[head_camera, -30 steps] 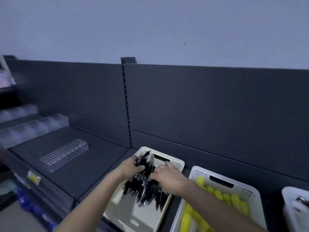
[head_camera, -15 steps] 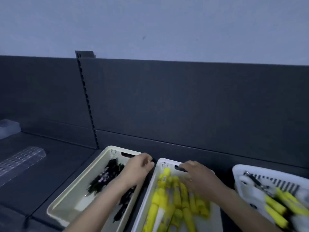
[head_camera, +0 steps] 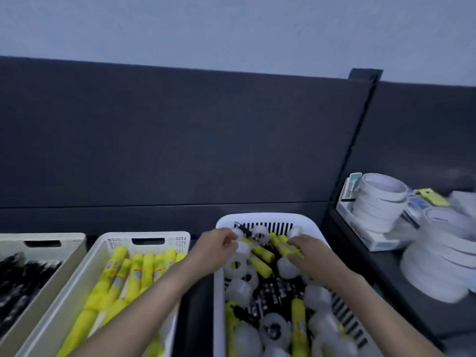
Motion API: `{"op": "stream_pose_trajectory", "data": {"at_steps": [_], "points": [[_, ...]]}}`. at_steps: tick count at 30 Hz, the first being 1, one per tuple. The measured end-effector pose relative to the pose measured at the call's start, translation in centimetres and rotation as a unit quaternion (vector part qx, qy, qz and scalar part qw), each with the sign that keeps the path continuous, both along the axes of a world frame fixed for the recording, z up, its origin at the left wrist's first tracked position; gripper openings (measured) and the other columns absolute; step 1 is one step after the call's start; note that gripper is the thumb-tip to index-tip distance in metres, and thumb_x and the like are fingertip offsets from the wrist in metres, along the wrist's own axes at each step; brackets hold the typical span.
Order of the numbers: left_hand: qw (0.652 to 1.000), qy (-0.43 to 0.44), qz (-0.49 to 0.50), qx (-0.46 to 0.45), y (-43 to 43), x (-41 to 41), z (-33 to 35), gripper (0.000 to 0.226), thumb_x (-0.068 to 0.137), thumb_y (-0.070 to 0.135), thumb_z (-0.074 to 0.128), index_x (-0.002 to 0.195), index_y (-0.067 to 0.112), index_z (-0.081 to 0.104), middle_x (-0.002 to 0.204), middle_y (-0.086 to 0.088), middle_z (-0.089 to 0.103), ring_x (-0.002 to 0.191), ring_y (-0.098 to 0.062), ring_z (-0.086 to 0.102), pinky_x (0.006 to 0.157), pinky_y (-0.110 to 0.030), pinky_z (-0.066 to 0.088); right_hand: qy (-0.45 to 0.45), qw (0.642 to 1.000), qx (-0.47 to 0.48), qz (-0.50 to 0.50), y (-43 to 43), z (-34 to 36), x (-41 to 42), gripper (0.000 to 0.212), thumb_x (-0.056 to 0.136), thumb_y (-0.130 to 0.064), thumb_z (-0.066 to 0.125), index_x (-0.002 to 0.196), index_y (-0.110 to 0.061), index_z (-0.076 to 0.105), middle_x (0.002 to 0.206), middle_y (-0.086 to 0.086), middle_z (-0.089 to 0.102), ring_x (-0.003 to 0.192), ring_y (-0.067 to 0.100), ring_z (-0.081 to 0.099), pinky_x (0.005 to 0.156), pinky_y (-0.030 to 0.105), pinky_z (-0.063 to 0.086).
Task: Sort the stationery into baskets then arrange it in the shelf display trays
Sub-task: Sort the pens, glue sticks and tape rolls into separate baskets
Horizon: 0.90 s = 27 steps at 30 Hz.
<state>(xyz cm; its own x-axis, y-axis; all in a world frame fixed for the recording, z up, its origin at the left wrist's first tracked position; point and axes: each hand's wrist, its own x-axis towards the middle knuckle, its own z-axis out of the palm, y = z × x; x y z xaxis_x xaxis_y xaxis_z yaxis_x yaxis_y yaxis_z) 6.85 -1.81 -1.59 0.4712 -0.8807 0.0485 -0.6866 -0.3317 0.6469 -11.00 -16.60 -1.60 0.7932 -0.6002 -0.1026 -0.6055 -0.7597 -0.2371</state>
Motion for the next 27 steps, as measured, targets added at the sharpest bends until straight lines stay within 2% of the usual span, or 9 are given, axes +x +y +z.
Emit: {"op": "stream_pose_trajectory", "data": {"at_steps": [2,4,8,11,13,15,19,23,27], "points": [[0.999,-0.029,-0.018,0.034,-1.8,-1.2,-0.5,0.021,0.094,0.017,0.044,0.103,0.008,0.061,0.100,-0.006,0.058,0.087,-0.015,0.051,0.077,-0.027,0.041,0.007,1.000,0.016,0.000,-1.7,-0.7,-1.4,0.025,0.094,-0.028,0.048,0.116,-0.018,0.054,0.105,0.002,0.058,0.100,0.020,0.055,0.082,0.031,0.045],[0.994,-0.076,-0.045,0.064,-3.4,-1.9,-1.1,0.030,0.095,0.017,0.040,0.118,0.008,0.057,0.121,-0.009,0.057,0.105,-0.019,0.051,0.087,-0.027,0.040,0.007,0.999,0.041,0.008,-2.4,-1.5,-1.9,0.021,0.091,-0.026,0.050,0.108,-0.015,0.055,0.083,0.003,0.055,0.081,0.020,0.054,0.064,0.031,0.043],[0.940,-0.273,-0.150,0.138,-5.5,-3.7,-2.3,0.043,0.096,0.023,0.038,0.139,0.018,0.041,0.152,0.001,0.027,0.140,-0.019,0.021,0.114,-0.033,0.017,0.075,0.995,0.023,0.060,-2.3,-4.0,-1.4,0.063,0.087,-0.046,0.055,0.140,-0.023,0.030,0.130,0.009,0.046,0.109,0.027,0.050,0.082,0.035,0.045],[0.897,-0.345,-0.184,0.208,-6.2,-4.5,-3.3,0.041,0.092,0.027,0.044,0.133,0.019,0.046,0.140,-0.001,0.043,0.135,-0.022,0.032,0.117,-0.040,0.006,0.078,0.994,-0.023,0.078,-1.4,-4.2,-1.7,0.059,0.084,-0.055,0.053,0.130,-0.021,0.040,0.128,0.008,0.045,0.115,0.029,0.045,0.082,0.035,0.039],[0.894,-0.331,-0.172,0.250,-5.8,-4.3,-3.4,0.036,0.092,0.032,0.043,0.125,0.021,0.053,0.129,-0.001,0.051,0.129,-0.023,0.037,0.117,-0.043,0.004,0.113,0.987,-0.002,0.111,-1.0,-3.9,-2.7,0.065,0.075,-0.067,0.047,0.124,-0.024,0.052,0.121,-0.001,0.050,0.120,0.026,0.042,0.090,0.036,0.036],[0.909,-0.300,-0.153,0.246,-5.5,-3.8,-3.0,0.032,0.091,0.034,0.042,0.112,0.019,0.061,0.117,-0.002,0.057,0.121,-0.021,0.043,0.118,-0.042,0.008,0.077,0.986,0.089,0.117,-0.7,-2.7,-3.5,0.067,0.062,-0.075,0.042,0.101,-0.026,0.065,0.093,-0.012,0.053,0.103,0.020,0.050,0.081,0.029,0.037],[0.921,-0.300,-0.146,0.199,-6.0,-3.5,-2.3,0.036,0.083,0.026,0.051,0.118,0.017,0.057,0.122,-0.001,0.056,0.123,-0.020,0.044,0.117,-0.034,0.009,-0.091,0.991,0.098,-0.007,-2.7,-2.0,-1.2,0.040,0.088,-0.042,0.054,0.083,-0.002,0.058,0.084,0.015,0.061,0.079,0.025,0.058,0.064,0.032,0.043],[0.888,-0.324,-0.175,0.276,-7.5,-4.8,-2.4,0.087,0.075,0.033,0.065,0.148,0.019,0.019,0.151,0.000,0.025,0.143,-0.018,0.012,0.119,-0.044,-0.004,-0.002,0.996,0.075,-0.056,-3.7,-4.1,2.8,0.029,0.094,-0.036,0.043,0.079,-0.012,0.047,0.082,0.008,0.059,0.076,0.024,0.057,0.052,0.027,0.035],[0.880,-0.371,-0.143,0.262,-8.7,-3.9,-3.4,0.065,0.078,0.021,0.059,0.138,0.018,0.036,0.137,0.004,0.041,0.134,-0.023,0.025,0.117,-0.048,0.002,0.072,0.996,-0.008,-0.044,-3.0,-5.4,4.6,0.017,0.092,-0.018,0.045,0.106,-0.009,0.050,0.115,0.014,0.058,0.101,0.028,0.057,0.071,0.031,0.044]]}}
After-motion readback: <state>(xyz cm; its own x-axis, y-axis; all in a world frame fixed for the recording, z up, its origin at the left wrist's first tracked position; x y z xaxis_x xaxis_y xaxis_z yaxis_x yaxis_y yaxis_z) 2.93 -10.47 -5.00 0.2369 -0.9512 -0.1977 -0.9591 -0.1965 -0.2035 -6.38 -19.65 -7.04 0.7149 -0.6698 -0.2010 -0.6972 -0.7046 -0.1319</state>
